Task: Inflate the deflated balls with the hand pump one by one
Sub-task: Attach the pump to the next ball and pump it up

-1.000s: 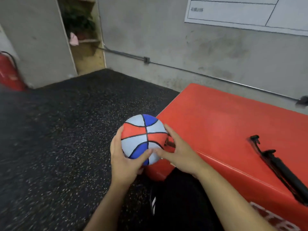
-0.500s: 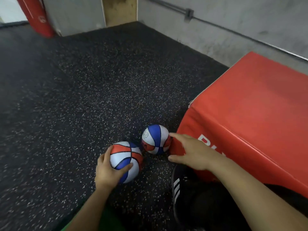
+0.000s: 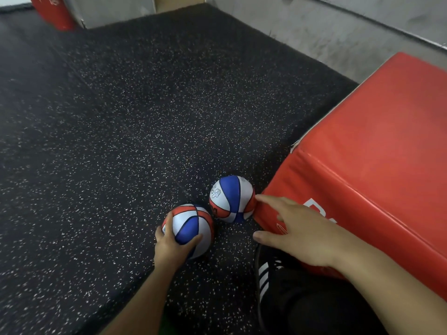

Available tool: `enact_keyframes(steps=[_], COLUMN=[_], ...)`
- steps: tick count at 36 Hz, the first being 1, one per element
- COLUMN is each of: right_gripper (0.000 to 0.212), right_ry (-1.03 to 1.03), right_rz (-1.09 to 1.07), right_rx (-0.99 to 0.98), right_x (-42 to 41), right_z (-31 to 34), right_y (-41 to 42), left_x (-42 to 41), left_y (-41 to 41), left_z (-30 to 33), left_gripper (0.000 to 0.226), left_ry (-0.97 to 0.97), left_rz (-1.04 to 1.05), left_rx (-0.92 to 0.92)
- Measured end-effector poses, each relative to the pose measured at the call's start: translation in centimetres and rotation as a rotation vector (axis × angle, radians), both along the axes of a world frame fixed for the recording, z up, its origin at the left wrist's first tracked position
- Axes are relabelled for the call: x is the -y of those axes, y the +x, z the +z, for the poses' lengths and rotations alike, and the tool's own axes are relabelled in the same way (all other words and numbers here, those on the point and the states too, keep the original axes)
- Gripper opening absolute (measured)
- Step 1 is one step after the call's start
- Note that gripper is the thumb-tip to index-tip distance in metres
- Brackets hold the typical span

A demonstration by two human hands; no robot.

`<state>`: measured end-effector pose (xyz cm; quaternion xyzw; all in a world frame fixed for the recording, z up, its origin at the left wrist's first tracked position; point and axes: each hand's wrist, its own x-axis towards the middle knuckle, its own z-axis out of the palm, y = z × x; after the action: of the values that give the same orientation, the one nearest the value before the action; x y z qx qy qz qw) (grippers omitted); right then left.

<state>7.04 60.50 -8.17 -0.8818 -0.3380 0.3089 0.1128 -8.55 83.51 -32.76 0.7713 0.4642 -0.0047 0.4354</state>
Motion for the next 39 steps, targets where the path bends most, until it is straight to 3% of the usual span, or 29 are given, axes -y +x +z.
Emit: enact_keyframes(steps=[23,31,39], right_gripper=[0.086,0.082,0.070], right_ry=[-0.016,0.117,0.342], right_rz=[-0.104,-0.200,-0.445], right_rx=[-0.008,0.094,0.258], right_x=[3.6,7.4,17.9], right_z=[-0.2,1.7,7.5], right_y=[-0.8,-1.4,-3.0], left_x=[1.2,5.5,17.6], left_y=[-1.3,3.8,11.5], left_z=[3.3,12.2,23.8], left_gripper=[0.127,0.107,0.091], left_ry=[0.162,0.250,0.286], left_rz=[-0.038,-0.266,-0.643], left_rx=[0.056,0.381,0.726])
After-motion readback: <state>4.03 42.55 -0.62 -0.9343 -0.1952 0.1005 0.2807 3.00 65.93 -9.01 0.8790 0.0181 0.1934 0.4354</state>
